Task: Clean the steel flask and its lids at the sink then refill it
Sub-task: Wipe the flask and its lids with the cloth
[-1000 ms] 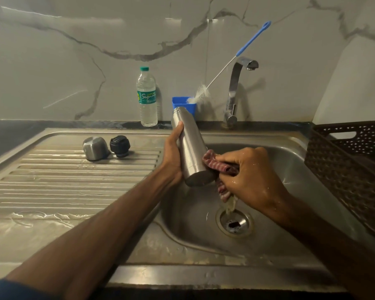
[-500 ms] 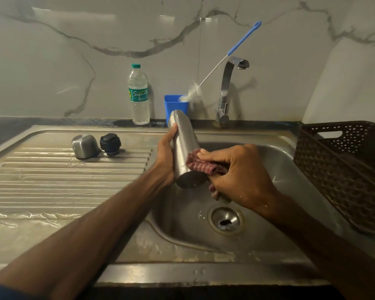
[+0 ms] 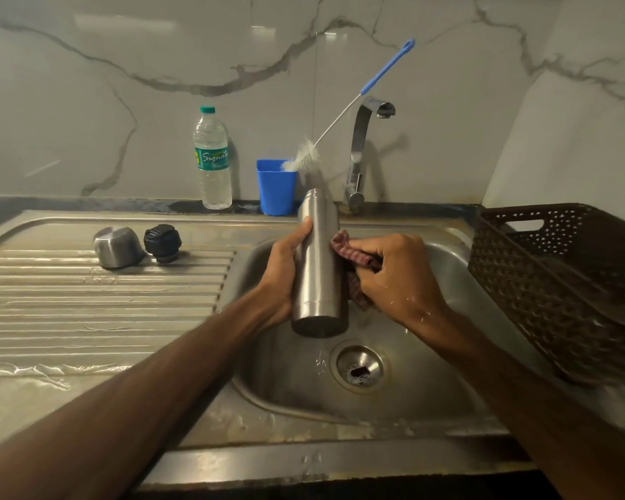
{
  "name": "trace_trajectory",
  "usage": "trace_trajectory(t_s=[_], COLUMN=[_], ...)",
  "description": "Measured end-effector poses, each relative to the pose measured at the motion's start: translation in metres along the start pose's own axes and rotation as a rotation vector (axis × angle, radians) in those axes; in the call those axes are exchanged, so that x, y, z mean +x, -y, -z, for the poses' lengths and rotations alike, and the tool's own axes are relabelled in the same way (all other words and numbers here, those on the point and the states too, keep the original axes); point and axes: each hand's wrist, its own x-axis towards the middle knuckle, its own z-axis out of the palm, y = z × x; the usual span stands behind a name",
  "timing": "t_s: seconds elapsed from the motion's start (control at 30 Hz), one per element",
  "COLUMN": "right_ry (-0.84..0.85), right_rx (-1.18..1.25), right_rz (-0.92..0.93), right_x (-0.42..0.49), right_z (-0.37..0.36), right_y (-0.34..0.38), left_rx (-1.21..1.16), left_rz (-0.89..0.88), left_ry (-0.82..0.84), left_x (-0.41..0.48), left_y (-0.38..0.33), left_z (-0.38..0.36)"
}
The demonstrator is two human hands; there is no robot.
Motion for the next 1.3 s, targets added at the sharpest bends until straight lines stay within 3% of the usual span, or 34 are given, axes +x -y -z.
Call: trace_trajectory(t_s=[0.17,0.33,0.53,0.67,0.87,1.03,1.2,1.3], right_ry=[0.037,-0.034,-0.037,-0.122,-0.118,-0.163,-0.063,-0.125], right_rx=[-0.059,-0.042,-0.097,-0.15,-0.15,-0.207,-0.26,-0.261], right_rz=[0.122,-0.034,0.028,-0.112,-0.034,-0.153,0.0,-0.112], right_x=[-0.003,0.002,0.002,0.007,0.006,0.012,0.008,0.014], right_z=[-0.001,0.002,-0.003,0.003,0.006,0.009,0.003,0.002], right_y=[0.008,-0.012,-0.011,-0.026,-0.027,-0.043,-0.03,-0.039], left_rx=[0.097,0.231,0.342,0.361,0.445,0.633,0.765,0.853], left_rz=[-0.021,-0.004,-0.072,-0.103,-0.095,-0.189,-0.285,-0.276], left_ry=[-0.023,-0.001,0.02,0.101,0.136,0.138,0.069,0.084], left_x=[0.003,0.002,0.003,0.003,0.011,0.015,0.021,0.019], left_y=[0.002,0.007,0.009,0.012,0.017,0.023,0.024,0.025], left_z=[0.003,-0.001,0.0,-0.005,0.004,-0.002,0.006,0.007])
